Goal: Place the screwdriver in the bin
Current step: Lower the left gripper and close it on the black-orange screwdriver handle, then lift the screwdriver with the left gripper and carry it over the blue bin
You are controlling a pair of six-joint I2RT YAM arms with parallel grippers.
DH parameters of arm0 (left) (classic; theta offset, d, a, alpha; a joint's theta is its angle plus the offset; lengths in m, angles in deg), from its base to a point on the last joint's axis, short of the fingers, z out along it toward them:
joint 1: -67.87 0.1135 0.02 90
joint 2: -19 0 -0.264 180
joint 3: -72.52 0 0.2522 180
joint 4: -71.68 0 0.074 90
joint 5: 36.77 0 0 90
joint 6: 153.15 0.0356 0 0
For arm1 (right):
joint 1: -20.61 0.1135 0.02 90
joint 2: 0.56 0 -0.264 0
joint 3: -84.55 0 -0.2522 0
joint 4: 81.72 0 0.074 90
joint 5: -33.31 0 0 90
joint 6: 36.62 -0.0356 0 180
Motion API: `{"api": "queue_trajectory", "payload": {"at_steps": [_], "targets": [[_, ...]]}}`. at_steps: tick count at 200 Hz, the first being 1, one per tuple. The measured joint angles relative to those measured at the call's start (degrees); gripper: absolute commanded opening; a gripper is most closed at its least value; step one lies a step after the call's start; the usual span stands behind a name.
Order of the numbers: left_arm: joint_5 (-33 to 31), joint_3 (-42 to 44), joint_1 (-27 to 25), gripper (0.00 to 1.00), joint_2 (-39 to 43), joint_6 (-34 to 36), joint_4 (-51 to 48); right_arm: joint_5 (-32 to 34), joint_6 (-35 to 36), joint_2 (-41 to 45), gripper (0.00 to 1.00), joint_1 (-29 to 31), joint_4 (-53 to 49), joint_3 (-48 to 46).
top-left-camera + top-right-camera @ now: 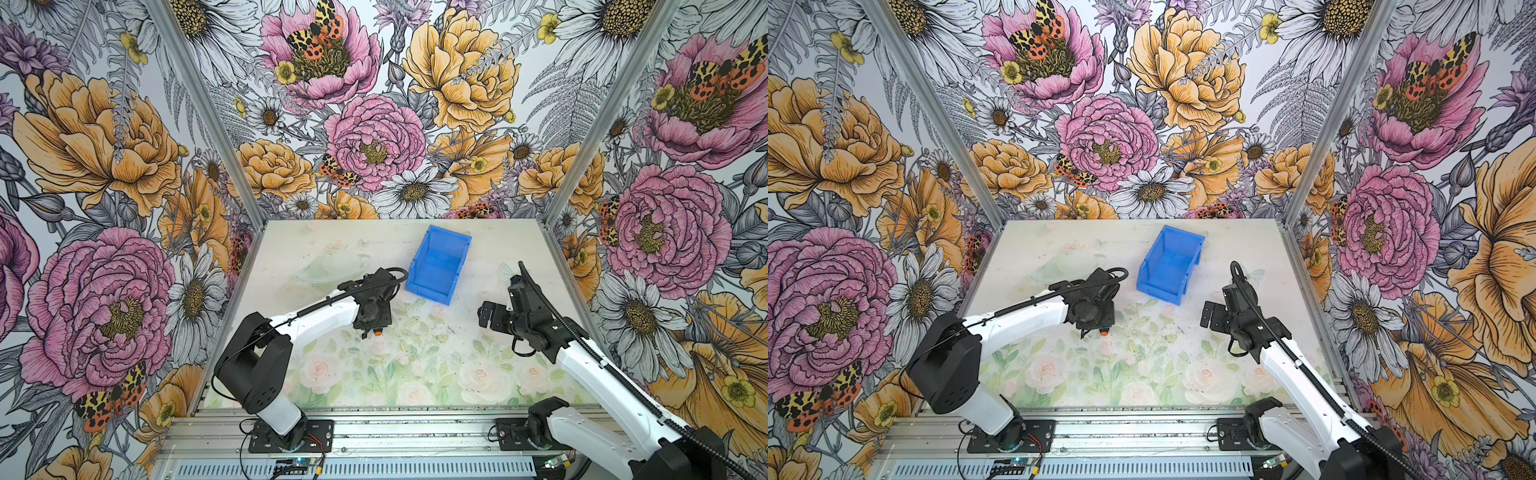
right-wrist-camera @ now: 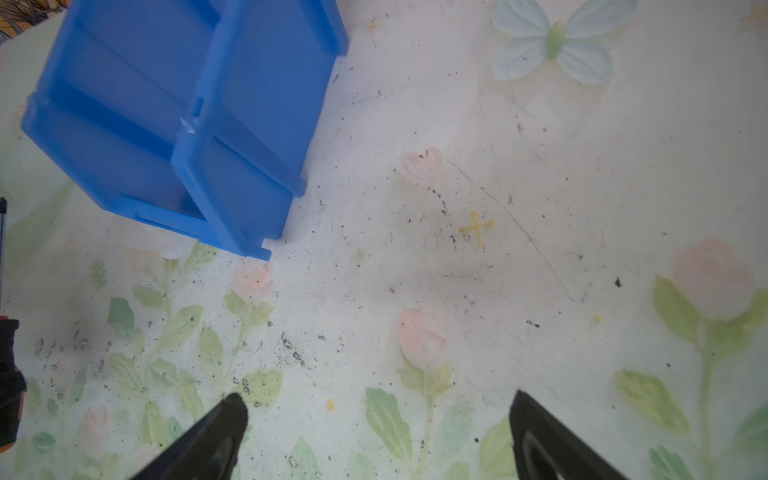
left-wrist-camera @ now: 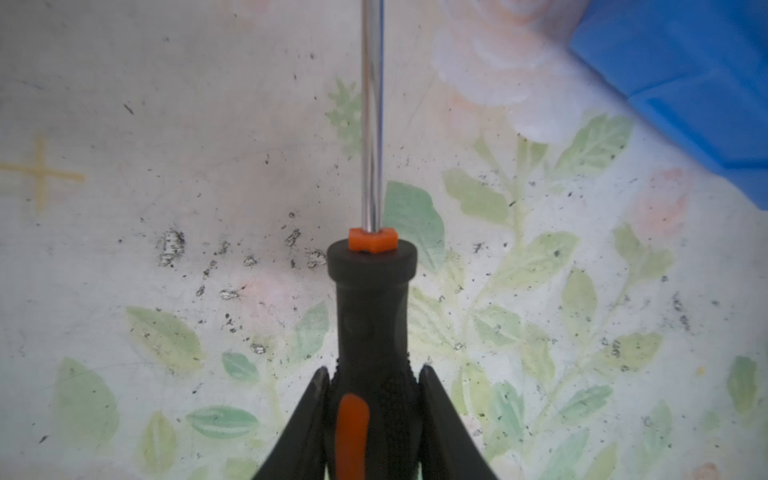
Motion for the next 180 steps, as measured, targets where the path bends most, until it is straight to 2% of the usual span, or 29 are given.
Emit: {"api": "queue_trajectory", "payload": {"at_steps": [48, 95, 130, 180], "targets": [[-0.15, -2.08, 1.07, 0.08, 4.17, 2.97, -0.5, -2.6, 1.75, 2.49, 1.0, 0.0, 3.82, 0.0], [-0.13, -11.52, 0.5, 0.09, 3.65, 7.72, -0.44, -3.19, 3.08, 2.97, 0.99, 0.0, 5.55, 0.02], [1.51, -20.31, -0.2, 0.09, -1.77, 12.74, 0.26, -3.15, 3.67, 0.74, 1.0, 0.0, 6.43, 1.97], [4.94, -31.21, -1.03, 0.09, -13.9, 18.4, 0.2, -1.2, 3.41, 0.42, 0.99, 0.0, 7.19, 3.32]]}}
